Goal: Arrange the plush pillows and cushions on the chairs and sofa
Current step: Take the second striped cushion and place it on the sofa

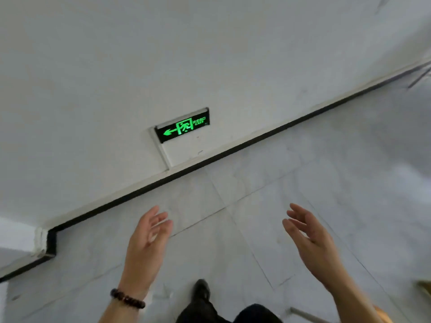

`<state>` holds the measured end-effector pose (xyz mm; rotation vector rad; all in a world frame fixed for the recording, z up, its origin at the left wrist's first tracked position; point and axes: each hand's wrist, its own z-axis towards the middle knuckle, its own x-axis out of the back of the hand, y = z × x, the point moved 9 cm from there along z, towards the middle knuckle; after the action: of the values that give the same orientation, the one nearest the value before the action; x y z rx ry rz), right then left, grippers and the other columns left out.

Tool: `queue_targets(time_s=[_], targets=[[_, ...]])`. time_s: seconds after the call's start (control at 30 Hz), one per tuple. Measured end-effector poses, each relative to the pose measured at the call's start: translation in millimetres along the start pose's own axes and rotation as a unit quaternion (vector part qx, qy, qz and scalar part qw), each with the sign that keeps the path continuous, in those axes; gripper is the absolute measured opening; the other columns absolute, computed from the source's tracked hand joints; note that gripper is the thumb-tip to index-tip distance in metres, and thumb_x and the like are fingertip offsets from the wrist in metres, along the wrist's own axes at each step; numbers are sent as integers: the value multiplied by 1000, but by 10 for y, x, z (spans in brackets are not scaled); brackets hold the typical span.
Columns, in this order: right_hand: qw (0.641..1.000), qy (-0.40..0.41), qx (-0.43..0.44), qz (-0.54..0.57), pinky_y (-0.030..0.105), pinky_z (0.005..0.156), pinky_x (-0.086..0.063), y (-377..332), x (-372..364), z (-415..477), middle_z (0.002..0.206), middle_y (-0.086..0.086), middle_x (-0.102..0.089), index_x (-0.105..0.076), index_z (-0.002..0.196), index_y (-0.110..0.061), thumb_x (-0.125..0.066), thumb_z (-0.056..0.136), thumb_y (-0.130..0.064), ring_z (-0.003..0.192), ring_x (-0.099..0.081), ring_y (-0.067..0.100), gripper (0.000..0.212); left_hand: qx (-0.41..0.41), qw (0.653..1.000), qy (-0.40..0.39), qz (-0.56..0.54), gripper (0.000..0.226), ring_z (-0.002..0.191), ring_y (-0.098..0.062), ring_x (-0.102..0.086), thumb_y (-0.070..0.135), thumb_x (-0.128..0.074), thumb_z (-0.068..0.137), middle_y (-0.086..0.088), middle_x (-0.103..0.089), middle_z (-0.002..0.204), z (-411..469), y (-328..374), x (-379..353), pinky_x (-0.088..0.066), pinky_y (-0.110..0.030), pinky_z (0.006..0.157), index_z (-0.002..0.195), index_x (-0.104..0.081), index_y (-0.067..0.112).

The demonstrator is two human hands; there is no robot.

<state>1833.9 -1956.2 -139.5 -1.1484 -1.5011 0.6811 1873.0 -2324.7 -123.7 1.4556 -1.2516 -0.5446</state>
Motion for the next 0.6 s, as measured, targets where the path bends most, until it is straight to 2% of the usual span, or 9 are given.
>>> queue_targets(time_s=[0.1,0.2,0.3,0.37,0.47,0.53,0.6], targets=[[991,121,-28,37,2,72,-45,0,684,370,125,-10,-65,-55,136,-27,-63,98,-23,112,-61,-2,39,-75,988,-128,40,46,118,-12,-62,36,-70,91,13,-64,125,762,911,-972,-50,-48,105,134,-52,33],[972,215,-55,72,0,74,-46,164,1175,610,124,-11,-64,-53,138,-27,-62,98,-24,112,-60,-2,41,-144,960,-226,77,42,120,-12,-62,24,-64,95,11,-64,127,1247,1571,-1951,-50,-43,104,135,-51,31],[947,289,-90,109,2,75,-47,490,1546,882,123,-18,-61,-50,138,-31,-59,98,-26,111,-58,-9,41,-183,931,-296,110,45,119,-14,-62,23,-64,94,9,-64,128,1605,1892,-3013,-51,-42,103,137,-51,28],[933,319,-106,130,5,77,-47,706,1736,1152,124,-17,-60,-46,138,-35,-58,99,-26,110,-56,-11,41,-183,921,-324,115,47,119,-13,-63,20,-64,94,8,-64,128,1777,1995,-3673,-50,-45,104,139,-51,25],[913,350,-142,157,10,82,-44,931,2177,1748,128,-9,-59,-44,141,-33,-58,99,-25,115,-58,-2,45,-158,913,-356,124,44,118,-16,-62,15,-63,96,9,-61,127,2046,2164,-4676,-49,-48,106,137,-50,25],[911,352,-145,158,11,81,-45,868,2538,2211,131,-8,-57,-43,145,-28,-59,99,-26,119,-59,7,49,-145,905,-379,132,47,120,-19,-62,16,-63,96,7,-60,129,2176,2441,-5222,-48,-49,107,140,-48,24],[916,354,-128,137,12,83,-46,660,3024,2762,132,-8,-57,-42,148,-27,-60,98,-26,118,-58,4,53,-170,891,-399,138,54,120,-18,-62,22,-64,92,5,-60,133,2346,2854,-5768,-49,-49,107,143,-46,22]])
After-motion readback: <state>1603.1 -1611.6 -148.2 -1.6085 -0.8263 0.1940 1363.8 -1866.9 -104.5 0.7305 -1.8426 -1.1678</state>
